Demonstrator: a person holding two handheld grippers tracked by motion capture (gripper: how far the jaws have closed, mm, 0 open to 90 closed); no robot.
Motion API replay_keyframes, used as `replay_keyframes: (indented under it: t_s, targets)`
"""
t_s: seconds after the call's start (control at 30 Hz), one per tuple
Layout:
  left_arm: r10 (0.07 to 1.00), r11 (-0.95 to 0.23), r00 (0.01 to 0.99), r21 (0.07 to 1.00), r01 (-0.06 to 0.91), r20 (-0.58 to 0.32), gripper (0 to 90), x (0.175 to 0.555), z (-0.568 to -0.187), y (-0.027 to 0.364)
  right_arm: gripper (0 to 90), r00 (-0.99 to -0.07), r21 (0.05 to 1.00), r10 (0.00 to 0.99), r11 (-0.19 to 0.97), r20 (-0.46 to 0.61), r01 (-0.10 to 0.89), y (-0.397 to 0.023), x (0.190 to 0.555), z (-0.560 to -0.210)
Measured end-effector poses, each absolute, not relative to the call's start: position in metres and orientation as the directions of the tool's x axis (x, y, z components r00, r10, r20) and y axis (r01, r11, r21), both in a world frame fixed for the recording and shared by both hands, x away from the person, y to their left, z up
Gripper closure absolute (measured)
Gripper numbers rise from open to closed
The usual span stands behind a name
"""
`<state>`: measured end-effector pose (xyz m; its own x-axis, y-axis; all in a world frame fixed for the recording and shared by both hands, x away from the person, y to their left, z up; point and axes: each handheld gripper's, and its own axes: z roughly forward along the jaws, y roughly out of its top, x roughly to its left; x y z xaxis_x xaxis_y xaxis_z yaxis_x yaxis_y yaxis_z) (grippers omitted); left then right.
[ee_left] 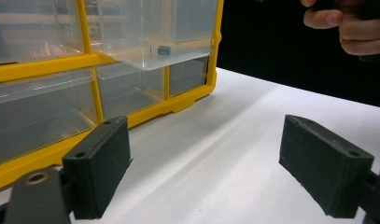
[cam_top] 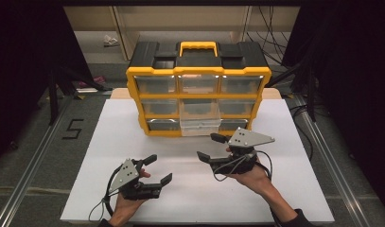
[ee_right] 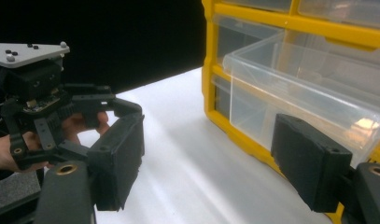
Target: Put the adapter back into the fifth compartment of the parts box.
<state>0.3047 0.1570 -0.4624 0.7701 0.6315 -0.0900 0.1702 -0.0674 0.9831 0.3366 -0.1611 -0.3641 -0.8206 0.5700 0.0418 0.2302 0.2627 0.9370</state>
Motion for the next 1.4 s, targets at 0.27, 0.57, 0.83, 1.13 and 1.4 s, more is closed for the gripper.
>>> replay_keyframes:
  t_s: [0.27,0.57,0.83,1.13,1.4]
  targets:
    - [0.629,-0.069,0.772,0.983,0.171,-0.090,16.1,0.304,-0.462,0.157,25.7,-0.809,0.941,0.585,0.241,0.056,0.239,-0.169,0.336,-0.370]
    - [0.625,-0.069,0.775,0.983,0.170,-0.090,16.1,0.304,-0.462,0.156,22.5,-0.801,0.941,0.595,0.234,0.061,0.246,-0.177,0.335,-0.380]
    - [0.616,-0.076,0.783,0.983,0.170,-0.088,16.1,0.304,-0.462,0.155,19.7,-0.794,0.938,0.603,0.225,0.077,0.262,-0.184,0.334,-0.387]
    - [0.611,-0.084,0.787,0.982,0.172,-0.085,16.1,0.304,-0.462,0.155,19.5,-0.788,0.940,0.609,0.209,0.090,0.268,-0.191,0.329,-0.398]
    - [0.603,-0.095,0.794,0.980,0.175,-0.083,16.1,0.304,-0.463,0.153,19.6,-0.781,0.943,0.618,0.197,0.095,0.270,-0.196,0.325,-0.406]
